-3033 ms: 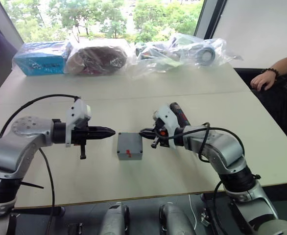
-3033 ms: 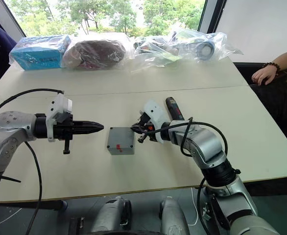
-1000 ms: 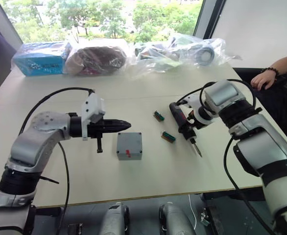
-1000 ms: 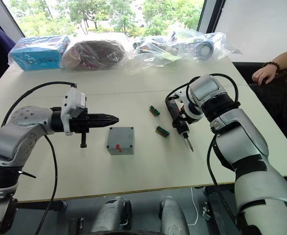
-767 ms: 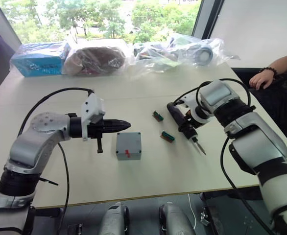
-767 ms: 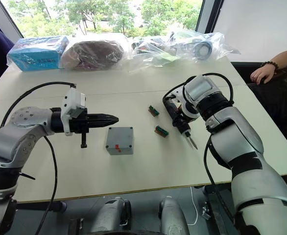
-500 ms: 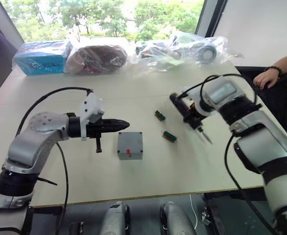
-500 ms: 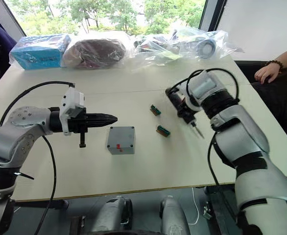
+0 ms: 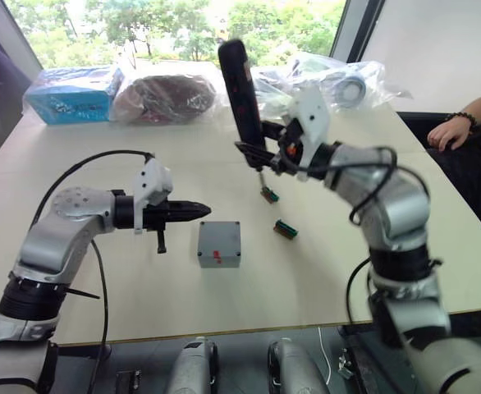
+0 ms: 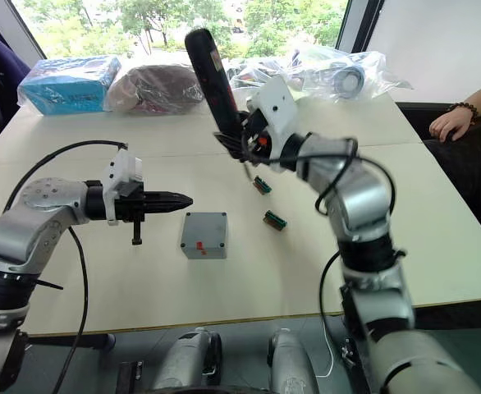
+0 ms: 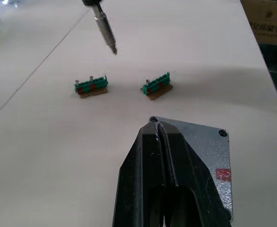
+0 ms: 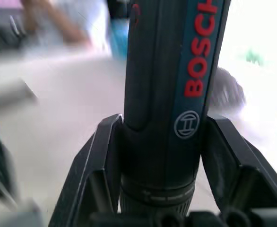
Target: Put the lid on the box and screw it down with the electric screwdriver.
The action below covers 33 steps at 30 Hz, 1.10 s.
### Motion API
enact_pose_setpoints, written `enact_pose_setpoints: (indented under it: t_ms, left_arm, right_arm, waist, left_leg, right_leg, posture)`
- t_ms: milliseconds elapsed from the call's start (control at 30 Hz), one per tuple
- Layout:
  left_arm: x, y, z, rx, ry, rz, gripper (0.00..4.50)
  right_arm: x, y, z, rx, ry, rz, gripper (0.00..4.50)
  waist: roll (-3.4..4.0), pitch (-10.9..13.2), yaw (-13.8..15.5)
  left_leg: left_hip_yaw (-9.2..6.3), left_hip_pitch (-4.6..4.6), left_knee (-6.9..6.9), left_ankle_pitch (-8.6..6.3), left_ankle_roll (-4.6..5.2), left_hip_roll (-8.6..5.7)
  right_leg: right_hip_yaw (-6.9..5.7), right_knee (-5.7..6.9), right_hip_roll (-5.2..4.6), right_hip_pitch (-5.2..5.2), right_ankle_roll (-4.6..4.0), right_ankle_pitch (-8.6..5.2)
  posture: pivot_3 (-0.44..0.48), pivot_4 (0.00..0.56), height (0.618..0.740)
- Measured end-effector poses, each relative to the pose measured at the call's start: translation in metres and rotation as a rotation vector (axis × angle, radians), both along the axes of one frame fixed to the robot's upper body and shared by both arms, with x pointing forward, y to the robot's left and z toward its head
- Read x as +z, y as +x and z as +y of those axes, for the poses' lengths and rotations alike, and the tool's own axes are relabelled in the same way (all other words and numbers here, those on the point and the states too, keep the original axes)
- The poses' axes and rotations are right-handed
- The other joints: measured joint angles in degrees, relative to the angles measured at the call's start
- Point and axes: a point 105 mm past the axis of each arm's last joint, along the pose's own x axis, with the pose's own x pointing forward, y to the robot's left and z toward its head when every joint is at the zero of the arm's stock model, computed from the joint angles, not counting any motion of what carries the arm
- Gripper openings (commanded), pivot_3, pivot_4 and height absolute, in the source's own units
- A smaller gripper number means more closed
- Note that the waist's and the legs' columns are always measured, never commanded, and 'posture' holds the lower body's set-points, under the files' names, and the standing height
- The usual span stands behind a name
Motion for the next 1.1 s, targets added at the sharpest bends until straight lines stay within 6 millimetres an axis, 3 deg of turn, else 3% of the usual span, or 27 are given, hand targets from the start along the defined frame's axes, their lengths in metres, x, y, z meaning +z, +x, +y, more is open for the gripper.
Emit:
enact_pose_setpoints:
  t_ms: [67,233,467,600,867,1100]
  left_arm:
    - [-0.005,-0.001,0.000,-0.003,0.013,0.010,0.00]
    - [-0.025,-0.007,-0.004,-0.021,0.022,0.077,0.00]
    - [-0.042,-0.004,-0.006,-0.021,0.050,0.098,0.00]
    - [-0.045,-0.001,-0.007,-0.024,0.055,0.067,0.00]
    - [-0.046,0.002,-0.009,-0.027,0.060,0.047,0.00]
    - [-0.046,0.003,-0.009,-0.026,0.062,0.051,0.00]
  right_arm:
    - [0.000,-0.006,-0.003,-0.005,0.061,-0.019,1.84]
    - [-0.027,-0.006,-0.011,-0.053,0.103,0.055,1.84]
    - [-0.040,-0.020,-0.001,0.003,0.099,0.088,1.84]
    - [-0.050,-0.023,0.002,0.018,0.095,0.114,1.84]
    - [-0.046,-0.024,0.004,0.024,0.112,0.086,1.84]
    - [-0.055,-0.020,0.009,0.027,0.108,0.089,1.84]
  waist:
    - [0.00,0.0,0.0]
    - [0.01,0.0,-0.2]
    - [0.01,0.0,-0.3]
    - [0.00,0.0,-0.1]
    - [0.00,0.0,-0.2]
    - [0.00,0.0,-0.2]
  left_leg:
    - [0.00,0.02,0.00,0.00,0.00,0.00]
    - [-0.04,0.05,-0.01,0.00,0.00,0.01]
    - [-0.09,0.08,-0.02,0.00,0.00,0.02]
    - [-0.09,0.14,-0.01,0.00,0.00,0.01]
    - [-0.12,0.26,-0.01,0.00,0.00,0.01]
    - [-0.12,0.27,-0.01,0.00,0.00,0.02]
  right_leg:
    - [0.00,0.00,0.00,0.02,0.00,0.00]
    - [0.00,0.03,0.02,0.00,-0.02,-0.01]
    - [0.02,0.04,0.05,0.00,-0.02,-0.01]
    - [0.02,0.04,0.02,0.09,-0.01,0.00]
    - [0.03,0.07,0.03,0.17,-0.02,0.00]
    - [0.03,0.08,0.03,0.18,-0.02,0.00]
  posture:
    - [0.000,0.150,0.740]
    - [0.000,0.150,0.740]
    - [0.000,0.150,0.740]
    - [0.000,0.150,0.740]
    - [0.000,0.150,0.740]
    - [0.000,0.150,0.740]
